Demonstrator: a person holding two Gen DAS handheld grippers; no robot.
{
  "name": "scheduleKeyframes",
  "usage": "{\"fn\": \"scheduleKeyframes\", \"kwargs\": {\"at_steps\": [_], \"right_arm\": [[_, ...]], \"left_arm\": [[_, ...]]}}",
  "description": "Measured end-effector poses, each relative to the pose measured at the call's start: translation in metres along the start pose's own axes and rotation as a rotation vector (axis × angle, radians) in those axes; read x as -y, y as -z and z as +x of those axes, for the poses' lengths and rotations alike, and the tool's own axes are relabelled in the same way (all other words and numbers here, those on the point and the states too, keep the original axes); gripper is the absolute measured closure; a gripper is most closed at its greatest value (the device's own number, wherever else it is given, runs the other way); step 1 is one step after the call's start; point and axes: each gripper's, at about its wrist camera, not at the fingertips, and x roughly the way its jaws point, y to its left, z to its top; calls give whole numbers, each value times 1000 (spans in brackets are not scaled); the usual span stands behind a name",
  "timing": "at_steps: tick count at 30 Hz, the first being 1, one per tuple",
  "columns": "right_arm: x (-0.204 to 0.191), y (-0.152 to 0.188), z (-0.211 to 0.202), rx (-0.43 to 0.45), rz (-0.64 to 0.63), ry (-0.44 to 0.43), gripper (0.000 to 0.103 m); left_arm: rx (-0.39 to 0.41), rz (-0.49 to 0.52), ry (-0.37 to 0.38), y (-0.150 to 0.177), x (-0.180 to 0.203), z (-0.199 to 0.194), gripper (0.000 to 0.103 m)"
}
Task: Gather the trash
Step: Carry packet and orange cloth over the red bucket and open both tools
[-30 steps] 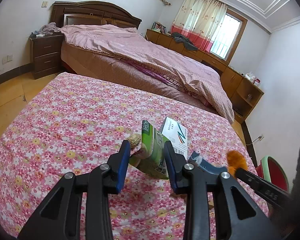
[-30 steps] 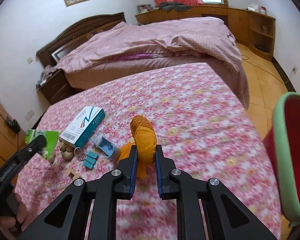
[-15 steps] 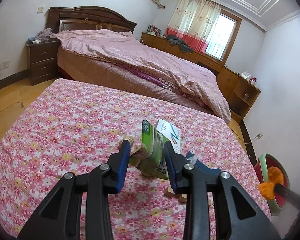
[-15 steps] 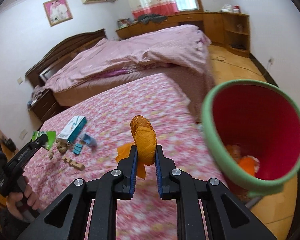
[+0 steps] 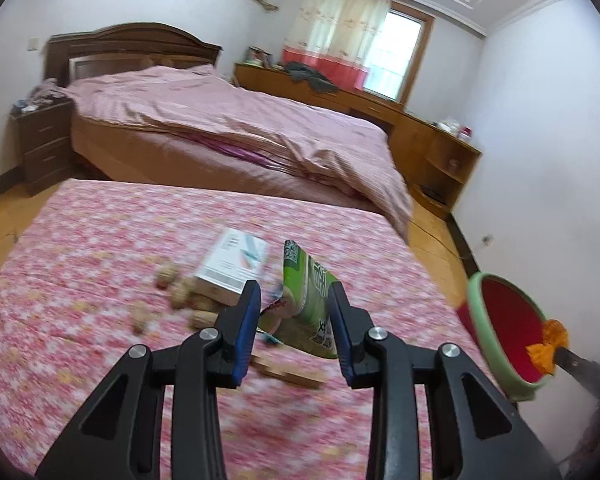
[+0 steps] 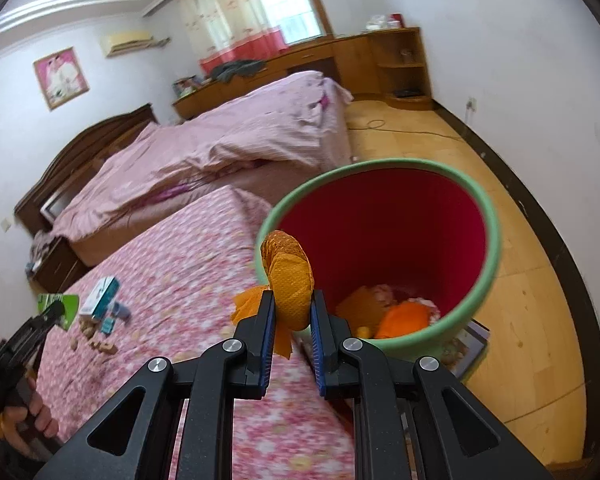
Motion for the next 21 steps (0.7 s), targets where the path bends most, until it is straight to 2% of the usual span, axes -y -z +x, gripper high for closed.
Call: {"fn": "scheduleKeyframes", "kwargs": {"at_steps": [5,11,21], "right_arm": [[27,-1,-7,17,52,14,87],[57,0,-13,32,117,25,87],[89,-9,-6,46,159,29,86]], "left_arm": [[-36,35,73,1,35,-1,68],[-120,66,165,7,78,13,68],[-195,176,259,16,159,36,68]]}}
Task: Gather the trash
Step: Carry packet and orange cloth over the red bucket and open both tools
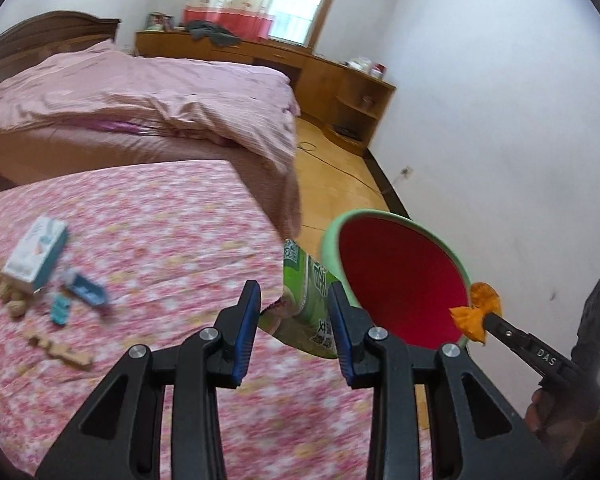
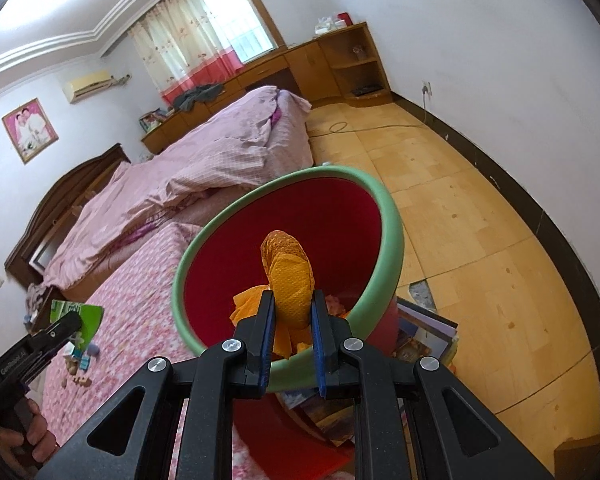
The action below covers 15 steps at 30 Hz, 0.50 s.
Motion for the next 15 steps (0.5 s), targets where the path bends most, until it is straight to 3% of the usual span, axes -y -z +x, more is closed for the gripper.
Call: {"fn": "scheduleKeyframes", "kwargs": {"at_steps": [15], "right_arm": [[21,-7,20,-20,10,0,84]], "left_arm": [[-108,134,84,0,71,65,67]]}}
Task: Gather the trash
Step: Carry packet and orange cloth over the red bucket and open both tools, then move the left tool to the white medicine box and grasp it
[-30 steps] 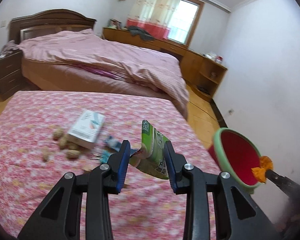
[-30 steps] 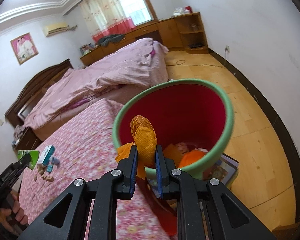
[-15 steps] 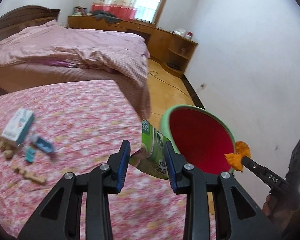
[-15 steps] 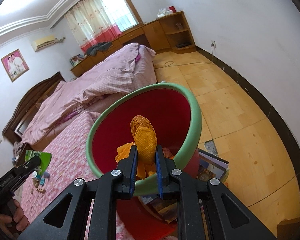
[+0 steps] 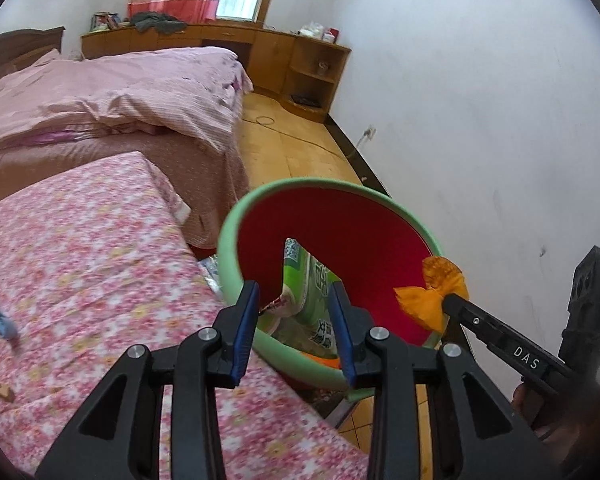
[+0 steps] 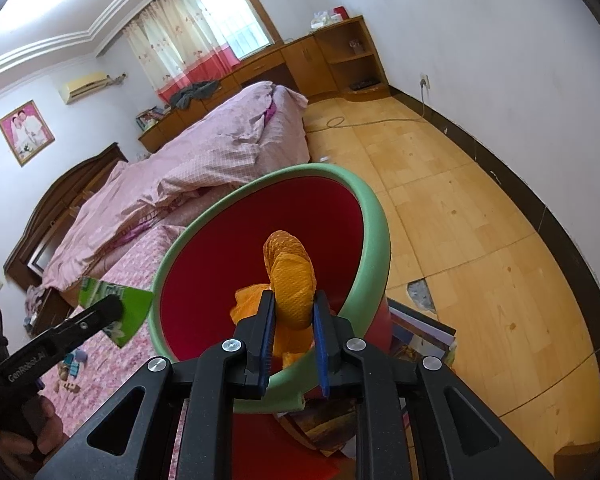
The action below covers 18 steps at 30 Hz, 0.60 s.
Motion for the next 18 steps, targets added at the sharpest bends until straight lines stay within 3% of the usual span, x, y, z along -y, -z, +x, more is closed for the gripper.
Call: {"fn": "scheduleKeyframes", "kwargs": {"at_steps": [6,9,18], "right_arm": [[2,0,5,-11,7,0,82],[3,0,6,-17,11,-3,80],[-2,1,2,-17,9,-25,71]], "left_arm": [[-29,5,12,-2,7,13,65],[-38,-2,11,-3,6,16,56],[-20,-28,-7,0,-5,3,55]]}}
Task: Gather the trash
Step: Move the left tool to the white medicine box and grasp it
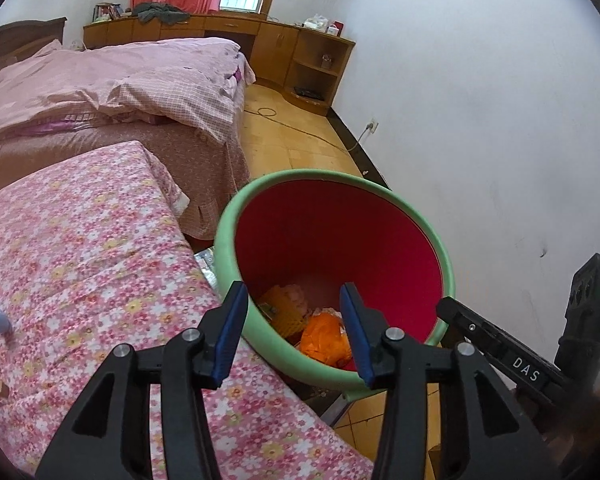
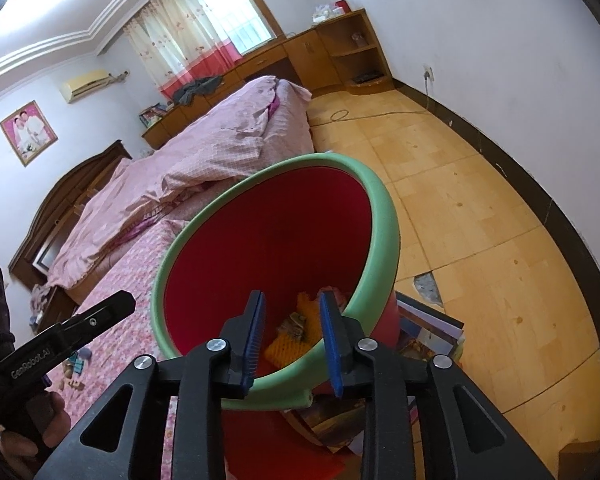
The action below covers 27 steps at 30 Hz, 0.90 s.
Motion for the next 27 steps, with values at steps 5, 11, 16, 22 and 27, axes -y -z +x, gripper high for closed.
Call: {"fn": "scheduleKeyframes", "kwargs": {"at_steps": [5,11,16,22,27], "right_arm": [[-10,2,-7,8,-7,-6,66],[-26,5,-12,7,-16,-29,59],[-43,10,-11,-10,-36,-44,57],[-63,16,-5,-40,-62,-52,55],[-79,22,3,-61,-90,-51,55]], "left_arm": [[17,-29,-26,2,-13,-16,55],[46,-65,-66,3,-37,-38,55],[72,-90,-116,2,-63,-57,55],[97,-133,-187,0,-103,-79,55],[101,-170,-263,-3,-145,-91,55]]}}
